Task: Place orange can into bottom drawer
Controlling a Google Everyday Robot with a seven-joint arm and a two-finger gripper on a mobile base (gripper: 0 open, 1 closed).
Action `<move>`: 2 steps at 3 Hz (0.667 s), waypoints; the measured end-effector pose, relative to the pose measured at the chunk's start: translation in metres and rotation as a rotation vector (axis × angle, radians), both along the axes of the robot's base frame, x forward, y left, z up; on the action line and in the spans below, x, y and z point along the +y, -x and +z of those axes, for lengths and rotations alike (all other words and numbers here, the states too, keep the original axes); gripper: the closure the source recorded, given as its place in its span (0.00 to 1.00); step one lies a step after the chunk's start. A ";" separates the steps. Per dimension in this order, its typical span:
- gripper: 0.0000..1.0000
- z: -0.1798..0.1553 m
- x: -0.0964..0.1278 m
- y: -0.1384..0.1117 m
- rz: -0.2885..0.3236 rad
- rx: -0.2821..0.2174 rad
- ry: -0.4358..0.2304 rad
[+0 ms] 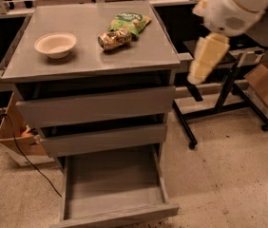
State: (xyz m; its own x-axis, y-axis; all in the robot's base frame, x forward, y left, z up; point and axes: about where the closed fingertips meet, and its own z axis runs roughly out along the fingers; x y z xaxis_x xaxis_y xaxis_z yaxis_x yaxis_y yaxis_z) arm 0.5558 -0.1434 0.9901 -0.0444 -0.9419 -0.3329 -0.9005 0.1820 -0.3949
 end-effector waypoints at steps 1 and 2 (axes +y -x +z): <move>0.00 0.011 0.027 -0.053 0.038 -0.060 -0.048; 0.00 0.013 0.049 -0.094 0.098 -0.108 -0.111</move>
Offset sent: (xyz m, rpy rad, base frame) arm 0.1363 0.0773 0.0162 0.1960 -0.1702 0.1880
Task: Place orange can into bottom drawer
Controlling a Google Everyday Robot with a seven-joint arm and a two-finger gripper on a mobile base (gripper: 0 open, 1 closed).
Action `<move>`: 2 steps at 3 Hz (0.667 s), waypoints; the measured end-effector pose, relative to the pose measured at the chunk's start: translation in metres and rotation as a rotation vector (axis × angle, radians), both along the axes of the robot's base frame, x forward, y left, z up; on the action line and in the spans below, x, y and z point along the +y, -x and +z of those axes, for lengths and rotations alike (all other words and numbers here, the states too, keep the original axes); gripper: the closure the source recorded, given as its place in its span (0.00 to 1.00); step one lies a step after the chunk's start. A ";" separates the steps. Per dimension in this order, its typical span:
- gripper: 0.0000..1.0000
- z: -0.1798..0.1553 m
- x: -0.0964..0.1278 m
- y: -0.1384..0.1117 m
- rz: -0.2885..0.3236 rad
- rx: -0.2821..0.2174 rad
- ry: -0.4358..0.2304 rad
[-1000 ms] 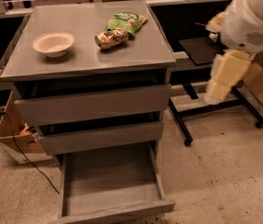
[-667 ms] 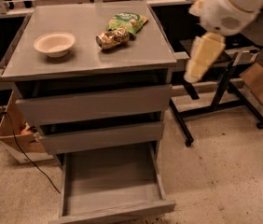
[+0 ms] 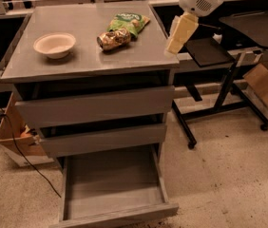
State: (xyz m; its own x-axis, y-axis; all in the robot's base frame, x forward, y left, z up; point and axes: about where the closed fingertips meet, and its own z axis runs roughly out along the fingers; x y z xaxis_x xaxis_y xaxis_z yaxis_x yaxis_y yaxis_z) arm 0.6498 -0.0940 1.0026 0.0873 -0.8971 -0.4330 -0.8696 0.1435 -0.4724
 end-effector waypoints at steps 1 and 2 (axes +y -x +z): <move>0.00 0.000 0.000 0.000 0.000 0.000 0.000; 0.00 -0.011 0.007 -0.009 0.004 -0.013 -0.024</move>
Offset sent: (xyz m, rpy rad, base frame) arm 0.0021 0.0019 -0.0099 0.0337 -0.0253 -0.0001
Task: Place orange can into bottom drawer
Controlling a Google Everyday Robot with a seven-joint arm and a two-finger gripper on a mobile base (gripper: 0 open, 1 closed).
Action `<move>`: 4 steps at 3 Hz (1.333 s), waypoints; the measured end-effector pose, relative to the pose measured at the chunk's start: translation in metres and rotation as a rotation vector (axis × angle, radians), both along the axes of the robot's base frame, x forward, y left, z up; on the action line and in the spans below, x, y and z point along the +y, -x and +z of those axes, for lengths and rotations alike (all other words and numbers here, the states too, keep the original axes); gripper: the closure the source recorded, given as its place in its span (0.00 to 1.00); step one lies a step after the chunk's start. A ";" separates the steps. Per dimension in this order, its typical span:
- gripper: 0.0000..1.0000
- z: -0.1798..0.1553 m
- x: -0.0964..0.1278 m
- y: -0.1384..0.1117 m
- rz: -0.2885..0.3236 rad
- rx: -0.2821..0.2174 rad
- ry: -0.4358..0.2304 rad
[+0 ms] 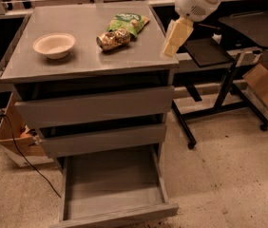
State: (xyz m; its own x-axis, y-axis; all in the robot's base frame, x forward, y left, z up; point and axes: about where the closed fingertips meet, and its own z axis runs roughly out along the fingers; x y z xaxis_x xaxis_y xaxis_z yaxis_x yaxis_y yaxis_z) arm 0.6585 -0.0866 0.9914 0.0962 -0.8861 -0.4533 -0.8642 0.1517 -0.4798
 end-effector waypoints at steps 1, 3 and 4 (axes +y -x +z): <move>0.00 -0.013 0.011 -0.023 -0.004 -0.026 -0.035; 0.00 -0.042 0.046 -0.114 -0.088 -0.089 -0.110; 0.00 -0.052 0.059 -0.144 -0.118 -0.102 -0.143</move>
Offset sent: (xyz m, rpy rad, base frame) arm 0.1128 0.0396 -0.0382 0.0950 -0.1055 -0.0807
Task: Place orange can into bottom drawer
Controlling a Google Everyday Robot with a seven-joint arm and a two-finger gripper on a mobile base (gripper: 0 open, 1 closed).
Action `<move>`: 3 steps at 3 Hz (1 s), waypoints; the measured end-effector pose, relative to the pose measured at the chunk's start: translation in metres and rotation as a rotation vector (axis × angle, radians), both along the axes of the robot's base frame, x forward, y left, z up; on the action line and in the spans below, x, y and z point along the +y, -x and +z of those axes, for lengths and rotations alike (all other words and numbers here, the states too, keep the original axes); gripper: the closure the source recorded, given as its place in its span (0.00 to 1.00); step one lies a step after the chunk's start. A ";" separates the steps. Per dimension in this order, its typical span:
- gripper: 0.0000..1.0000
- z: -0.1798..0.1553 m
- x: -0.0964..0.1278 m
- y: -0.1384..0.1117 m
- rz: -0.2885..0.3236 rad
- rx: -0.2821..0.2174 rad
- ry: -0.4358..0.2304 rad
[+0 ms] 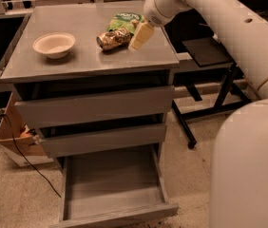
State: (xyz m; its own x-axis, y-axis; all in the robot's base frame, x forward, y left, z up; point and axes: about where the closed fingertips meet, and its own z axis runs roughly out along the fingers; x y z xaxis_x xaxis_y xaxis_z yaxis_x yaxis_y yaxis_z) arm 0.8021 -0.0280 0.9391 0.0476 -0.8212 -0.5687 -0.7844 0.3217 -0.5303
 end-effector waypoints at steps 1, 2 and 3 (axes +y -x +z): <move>0.00 -0.018 0.016 -0.029 -0.028 0.026 -0.078; 0.00 -0.041 0.041 -0.054 -0.057 0.084 -0.194; 0.00 -0.053 0.058 -0.063 -0.067 0.126 -0.259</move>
Offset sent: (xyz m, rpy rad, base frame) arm 0.0794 0.0495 -0.0491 0.2845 0.1135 -0.0909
